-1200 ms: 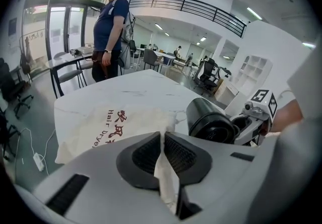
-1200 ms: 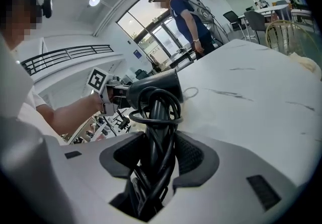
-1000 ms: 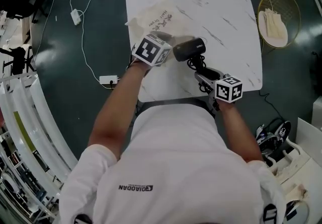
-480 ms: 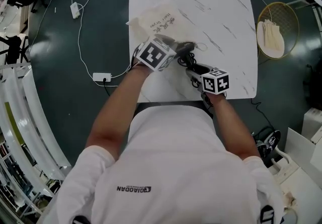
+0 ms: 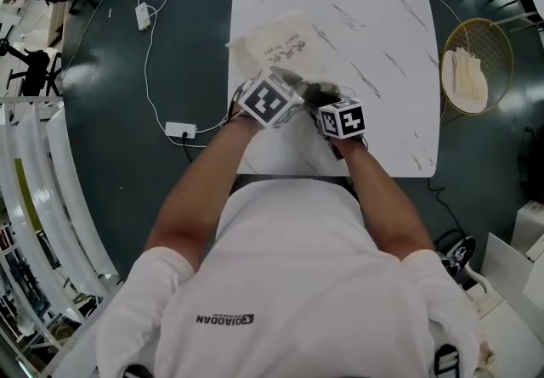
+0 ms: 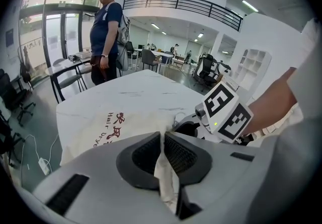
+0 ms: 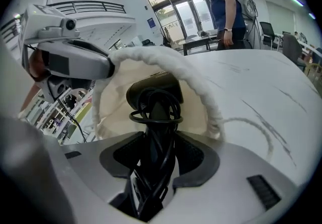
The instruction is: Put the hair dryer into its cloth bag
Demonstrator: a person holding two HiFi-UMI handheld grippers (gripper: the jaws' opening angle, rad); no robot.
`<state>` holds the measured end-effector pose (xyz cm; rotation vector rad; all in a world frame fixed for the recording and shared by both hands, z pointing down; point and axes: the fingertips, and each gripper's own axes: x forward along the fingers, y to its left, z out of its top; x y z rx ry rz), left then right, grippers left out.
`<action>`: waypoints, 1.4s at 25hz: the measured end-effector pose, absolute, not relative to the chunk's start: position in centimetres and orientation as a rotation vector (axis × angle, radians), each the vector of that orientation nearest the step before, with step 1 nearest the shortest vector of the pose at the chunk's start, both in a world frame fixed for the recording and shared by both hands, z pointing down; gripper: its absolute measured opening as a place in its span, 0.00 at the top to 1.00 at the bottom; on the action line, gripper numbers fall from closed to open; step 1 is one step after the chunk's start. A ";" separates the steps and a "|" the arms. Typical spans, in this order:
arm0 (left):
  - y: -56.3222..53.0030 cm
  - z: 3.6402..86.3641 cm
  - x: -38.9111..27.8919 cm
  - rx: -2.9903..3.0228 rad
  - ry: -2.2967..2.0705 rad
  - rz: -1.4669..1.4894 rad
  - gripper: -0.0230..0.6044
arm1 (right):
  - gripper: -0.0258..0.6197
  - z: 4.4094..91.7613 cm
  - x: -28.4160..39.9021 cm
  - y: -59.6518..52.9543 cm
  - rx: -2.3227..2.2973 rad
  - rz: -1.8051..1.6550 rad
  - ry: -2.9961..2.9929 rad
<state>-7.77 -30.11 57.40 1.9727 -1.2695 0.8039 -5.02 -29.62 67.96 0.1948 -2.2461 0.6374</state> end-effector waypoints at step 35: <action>-29.9 57.6 -6.7 1.949 -1.318 0.830 0.89 | 0.71 67.7 -0.7 -27.1 0.143 0.291 -2.292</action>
